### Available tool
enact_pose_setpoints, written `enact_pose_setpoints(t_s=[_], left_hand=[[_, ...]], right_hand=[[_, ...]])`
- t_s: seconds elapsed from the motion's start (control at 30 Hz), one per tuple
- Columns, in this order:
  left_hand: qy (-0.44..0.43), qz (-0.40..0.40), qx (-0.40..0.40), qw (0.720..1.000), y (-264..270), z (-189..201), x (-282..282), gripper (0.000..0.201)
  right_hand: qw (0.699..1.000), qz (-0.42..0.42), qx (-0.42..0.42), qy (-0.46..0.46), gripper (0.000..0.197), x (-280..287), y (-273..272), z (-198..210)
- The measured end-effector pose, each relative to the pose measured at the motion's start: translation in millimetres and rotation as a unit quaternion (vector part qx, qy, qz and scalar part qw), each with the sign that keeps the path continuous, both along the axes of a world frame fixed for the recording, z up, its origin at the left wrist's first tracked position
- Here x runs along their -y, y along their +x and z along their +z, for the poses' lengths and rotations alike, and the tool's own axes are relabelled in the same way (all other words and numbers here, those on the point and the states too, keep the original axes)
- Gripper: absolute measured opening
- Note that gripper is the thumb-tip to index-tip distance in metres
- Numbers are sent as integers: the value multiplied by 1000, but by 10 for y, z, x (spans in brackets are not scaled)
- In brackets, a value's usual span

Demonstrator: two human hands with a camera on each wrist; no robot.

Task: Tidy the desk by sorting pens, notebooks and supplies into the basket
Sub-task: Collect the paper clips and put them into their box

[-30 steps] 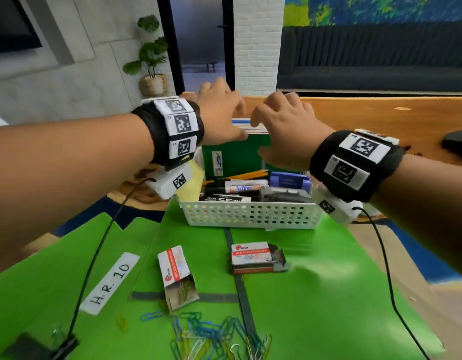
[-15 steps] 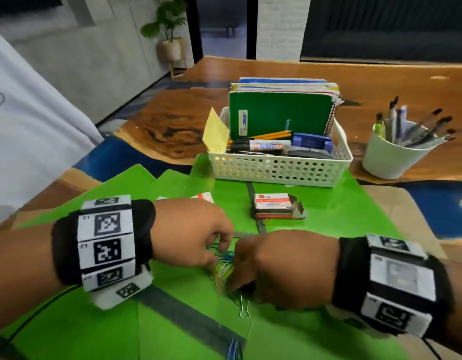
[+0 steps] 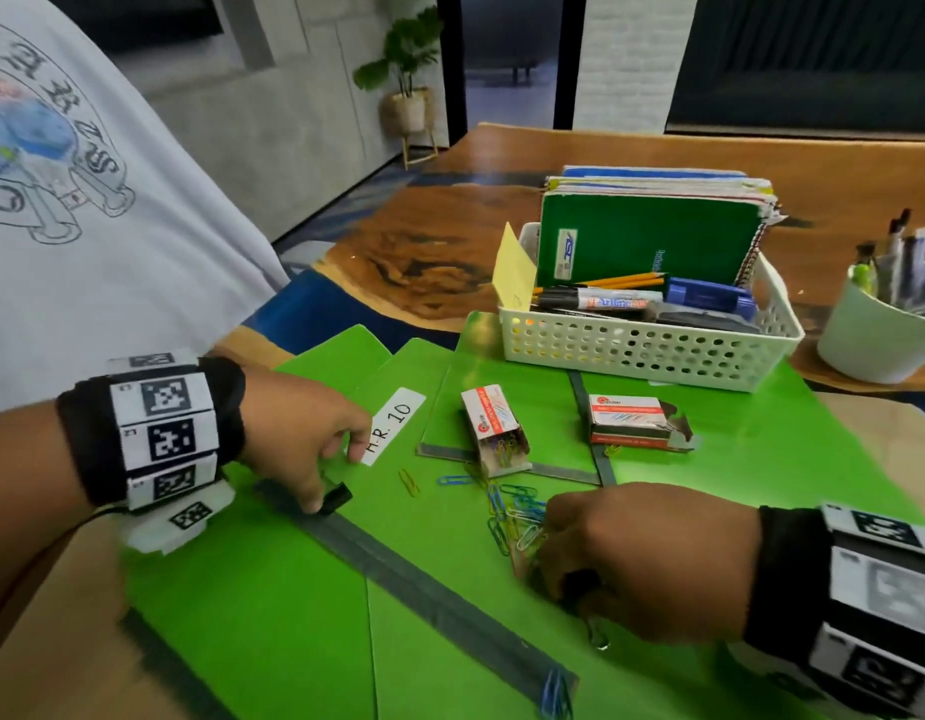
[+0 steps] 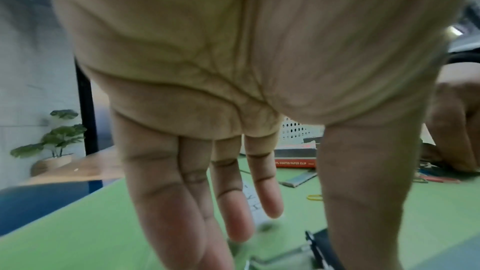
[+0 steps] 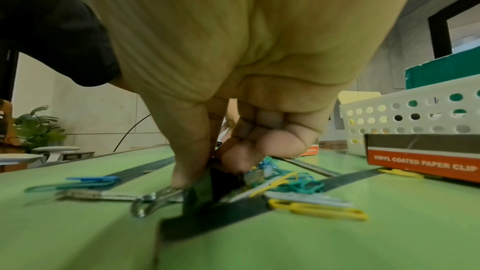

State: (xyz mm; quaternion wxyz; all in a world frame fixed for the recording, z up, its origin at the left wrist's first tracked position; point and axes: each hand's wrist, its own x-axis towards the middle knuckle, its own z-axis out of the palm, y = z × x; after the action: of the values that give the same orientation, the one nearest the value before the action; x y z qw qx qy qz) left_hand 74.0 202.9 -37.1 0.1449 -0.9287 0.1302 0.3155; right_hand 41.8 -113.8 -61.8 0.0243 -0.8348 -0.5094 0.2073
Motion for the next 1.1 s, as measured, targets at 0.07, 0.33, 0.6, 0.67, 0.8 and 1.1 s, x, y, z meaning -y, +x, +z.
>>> enact_pose_setpoints(t_s=[0.07, 0.33, 0.6, 0.67, 0.8, 1.1], left_hand=[[-40, 15, 3, 999, -26, -63, -51, 52], [-112, 12, 27, 993, -63, -147, -113, 37], [-293, 21, 76, 953, 195, 307, 260, 24], [-368, 25, 88, 925, 337, 428, 453, 22], [-462, 57, 88, 881, 660, 525, 889, 21], [-538, 244, 226, 774, 1445, 476, 1541, 32]], right_hand=[[1000, -12, -21, 5, 14, 26, 43, 18], [968, -156, -102, 166, 22, 261, 327, 287], [802, -405, 51, 435, 13, 464, 1441, 479], [790, -428, 84, 432, 11, 462, 1626, 477], [774, -467, 71, 421, 8, 441, 1771, 422], [840, -444, 114, 290, 10, 612, 1432, 142]])
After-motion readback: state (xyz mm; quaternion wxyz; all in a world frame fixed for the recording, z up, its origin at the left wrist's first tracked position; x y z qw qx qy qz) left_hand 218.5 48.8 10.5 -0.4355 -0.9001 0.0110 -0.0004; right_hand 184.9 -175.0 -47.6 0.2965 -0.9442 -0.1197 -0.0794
